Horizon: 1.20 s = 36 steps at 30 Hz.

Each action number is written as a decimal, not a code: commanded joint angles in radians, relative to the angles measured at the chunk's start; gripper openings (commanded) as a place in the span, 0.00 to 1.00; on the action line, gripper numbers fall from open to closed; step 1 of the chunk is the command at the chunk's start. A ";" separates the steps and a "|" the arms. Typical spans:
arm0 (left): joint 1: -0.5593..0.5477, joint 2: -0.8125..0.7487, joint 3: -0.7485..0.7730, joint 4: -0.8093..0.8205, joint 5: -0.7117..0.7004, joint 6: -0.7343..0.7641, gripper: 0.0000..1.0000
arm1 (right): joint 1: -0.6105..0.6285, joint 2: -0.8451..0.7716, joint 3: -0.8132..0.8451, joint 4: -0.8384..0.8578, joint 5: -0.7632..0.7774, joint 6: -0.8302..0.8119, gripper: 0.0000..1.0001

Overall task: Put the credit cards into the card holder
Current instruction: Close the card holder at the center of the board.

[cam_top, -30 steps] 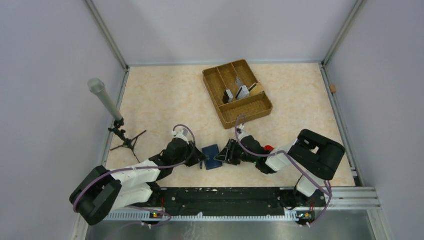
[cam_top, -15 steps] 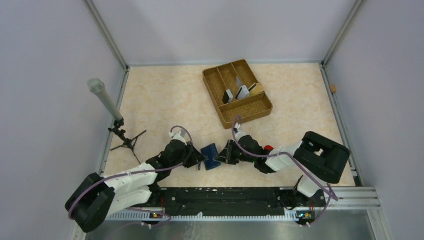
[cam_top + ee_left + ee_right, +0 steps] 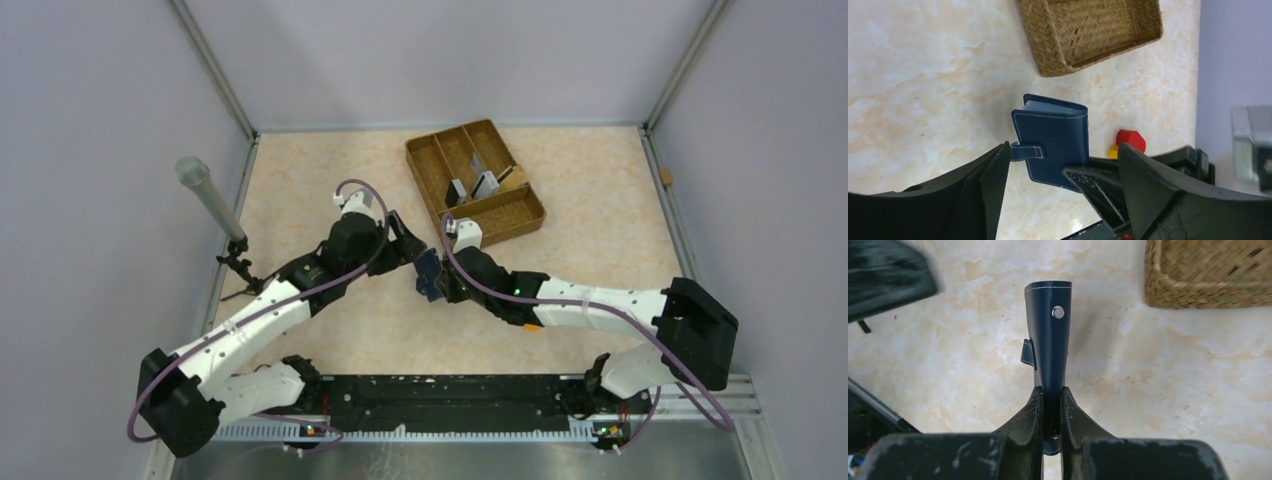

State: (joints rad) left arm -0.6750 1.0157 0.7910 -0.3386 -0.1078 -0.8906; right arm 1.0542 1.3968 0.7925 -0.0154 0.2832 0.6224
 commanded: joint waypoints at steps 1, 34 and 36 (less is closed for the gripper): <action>0.002 0.097 0.046 0.046 0.087 -0.028 0.82 | 0.066 -0.048 0.096 -0.151 0.265 -0.124 0.00; -0.008 0.255 -0.056 0.318 0.246 -0.168 0.37 | 0.321 0.260 0.406 -0.333 0.732 -0.235 0.00; -0.008 0.257 -0.058 0.320 0.245 -0.167 0.28 | 0.330 0.279 0.424 -0.363 0.758 -0.221 0.00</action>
State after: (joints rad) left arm -0.6735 1.2678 0.7406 -0.0742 0.1146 -1.0531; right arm 1.3453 1.6436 1.1240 -0.3607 0.9463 0.3893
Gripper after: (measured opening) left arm 0.359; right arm 0.061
